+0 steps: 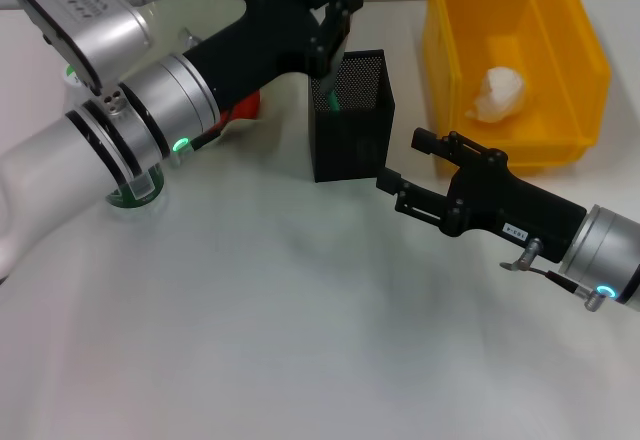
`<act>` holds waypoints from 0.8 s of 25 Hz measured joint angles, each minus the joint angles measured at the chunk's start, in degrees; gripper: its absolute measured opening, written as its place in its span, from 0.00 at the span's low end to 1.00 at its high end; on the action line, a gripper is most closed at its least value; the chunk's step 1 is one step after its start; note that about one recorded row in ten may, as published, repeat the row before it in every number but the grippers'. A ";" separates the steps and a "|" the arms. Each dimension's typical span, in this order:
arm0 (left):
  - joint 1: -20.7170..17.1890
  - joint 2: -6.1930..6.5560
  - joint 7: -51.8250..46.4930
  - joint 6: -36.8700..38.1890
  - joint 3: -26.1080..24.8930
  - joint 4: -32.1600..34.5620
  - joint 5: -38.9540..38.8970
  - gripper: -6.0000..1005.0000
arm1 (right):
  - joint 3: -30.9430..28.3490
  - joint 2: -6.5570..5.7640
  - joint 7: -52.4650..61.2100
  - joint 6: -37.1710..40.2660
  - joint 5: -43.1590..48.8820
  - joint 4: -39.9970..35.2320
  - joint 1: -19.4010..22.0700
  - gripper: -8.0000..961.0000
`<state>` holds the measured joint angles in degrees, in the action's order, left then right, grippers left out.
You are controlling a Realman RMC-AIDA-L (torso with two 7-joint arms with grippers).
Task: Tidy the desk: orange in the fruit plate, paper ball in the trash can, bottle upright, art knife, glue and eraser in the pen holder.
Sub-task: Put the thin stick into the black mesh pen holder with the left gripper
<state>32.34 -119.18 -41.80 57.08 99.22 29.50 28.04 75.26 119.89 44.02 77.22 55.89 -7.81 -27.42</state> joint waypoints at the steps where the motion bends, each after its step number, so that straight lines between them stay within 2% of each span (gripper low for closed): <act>1: 0.12 0.00 0.30 -1.46 0.39 -0.36 -0.01 0.15 | 0.11 0.00 0.01 0.04 0.00 0.02 0.00 0.80; 20: 0.27 0.00 0.41 -4.71 4.50 -1.30 -0.09 0.17 | 0.50 0.00 0.01 0.13 0.01 0.75 0.00 0.80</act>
<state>32.61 -119.18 -41.39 52.36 103.71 28.21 27.95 75.76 119.88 44.04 77.35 55.90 -7.06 -27.42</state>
